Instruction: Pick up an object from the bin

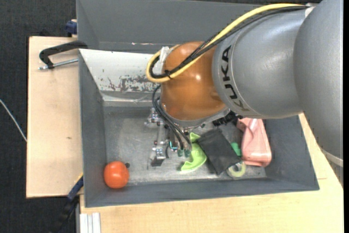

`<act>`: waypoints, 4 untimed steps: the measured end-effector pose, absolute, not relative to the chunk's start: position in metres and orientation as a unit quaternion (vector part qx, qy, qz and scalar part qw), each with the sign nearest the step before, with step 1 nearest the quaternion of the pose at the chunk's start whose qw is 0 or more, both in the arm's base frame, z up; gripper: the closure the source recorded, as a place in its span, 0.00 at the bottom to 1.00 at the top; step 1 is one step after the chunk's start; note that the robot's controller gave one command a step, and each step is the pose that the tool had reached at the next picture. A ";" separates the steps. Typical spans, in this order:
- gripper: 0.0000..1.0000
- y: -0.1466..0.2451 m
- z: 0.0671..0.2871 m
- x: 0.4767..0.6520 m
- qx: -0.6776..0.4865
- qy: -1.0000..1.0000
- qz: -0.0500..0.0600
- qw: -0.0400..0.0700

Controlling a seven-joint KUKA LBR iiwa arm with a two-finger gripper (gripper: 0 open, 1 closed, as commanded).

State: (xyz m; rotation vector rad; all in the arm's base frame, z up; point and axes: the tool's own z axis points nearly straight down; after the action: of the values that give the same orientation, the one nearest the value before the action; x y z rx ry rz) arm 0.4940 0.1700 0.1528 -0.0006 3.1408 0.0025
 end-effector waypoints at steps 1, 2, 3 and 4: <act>0.00 0.126 0.126 0.500 -0.035 0.999 0.001 0.001; 0.00 0.074 0.082 0.528 -0.108 0.994 0.000 0.002; 1.00 0.022 0.075 0.502 -0.085 0.996 0.000 0.008; 1.00 0.022 0.075 0.502 -0.085 0.996 0.000 0.008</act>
Offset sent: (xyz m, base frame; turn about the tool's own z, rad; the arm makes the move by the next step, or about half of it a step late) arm 0.0395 -0.1086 -0.0828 -0.2246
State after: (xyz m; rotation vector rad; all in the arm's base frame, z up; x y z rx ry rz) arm 0.5015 0.0220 0.0750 -0.2658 3.1147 0.0014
